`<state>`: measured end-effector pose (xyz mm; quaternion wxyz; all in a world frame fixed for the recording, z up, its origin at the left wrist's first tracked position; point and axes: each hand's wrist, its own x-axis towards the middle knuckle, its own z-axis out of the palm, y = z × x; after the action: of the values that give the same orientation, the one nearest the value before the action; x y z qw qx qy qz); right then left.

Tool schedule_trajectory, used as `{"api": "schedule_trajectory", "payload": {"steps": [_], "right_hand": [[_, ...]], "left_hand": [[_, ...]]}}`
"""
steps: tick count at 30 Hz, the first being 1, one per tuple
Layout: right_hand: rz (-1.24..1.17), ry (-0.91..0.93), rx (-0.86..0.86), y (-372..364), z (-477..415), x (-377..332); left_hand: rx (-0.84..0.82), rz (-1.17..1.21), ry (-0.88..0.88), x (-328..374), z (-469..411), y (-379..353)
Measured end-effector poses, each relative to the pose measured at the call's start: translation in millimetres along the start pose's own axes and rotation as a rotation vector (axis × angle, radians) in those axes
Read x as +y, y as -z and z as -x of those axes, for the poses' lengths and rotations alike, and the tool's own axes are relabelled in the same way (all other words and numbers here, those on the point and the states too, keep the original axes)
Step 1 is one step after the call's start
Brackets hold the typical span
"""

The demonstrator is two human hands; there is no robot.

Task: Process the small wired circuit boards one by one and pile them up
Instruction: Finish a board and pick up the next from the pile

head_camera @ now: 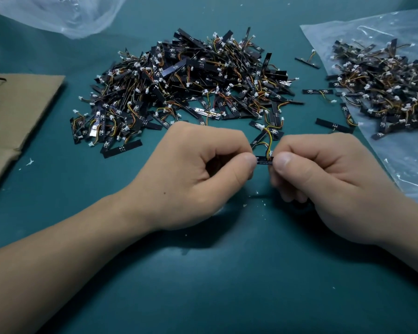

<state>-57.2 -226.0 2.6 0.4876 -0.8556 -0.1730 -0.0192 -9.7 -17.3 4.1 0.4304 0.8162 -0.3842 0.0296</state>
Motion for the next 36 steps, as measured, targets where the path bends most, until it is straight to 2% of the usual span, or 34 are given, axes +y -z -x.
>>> {"api": "schedule_trajectory", "payload": {"steps": [15, 22, 36], "right_hand": [[0.04, 0.017, -0.002, -0.5, 0.1, -1.6], [-0.013, 0.004, -0.024, 0.1, 0.5, -2.3], [-0.014, 0.008, -0.037, 0.6, 0.7, -3.9]], "left_hand": [[0.0, 0.011, -0.012, -0.2, 0.5, 1.4], [0.039, -0.008, 0.002, -3.1, 0.0, -1.2], [0.005, -0.019, -0.055, -1.0, 0.4, 1.8]]}}
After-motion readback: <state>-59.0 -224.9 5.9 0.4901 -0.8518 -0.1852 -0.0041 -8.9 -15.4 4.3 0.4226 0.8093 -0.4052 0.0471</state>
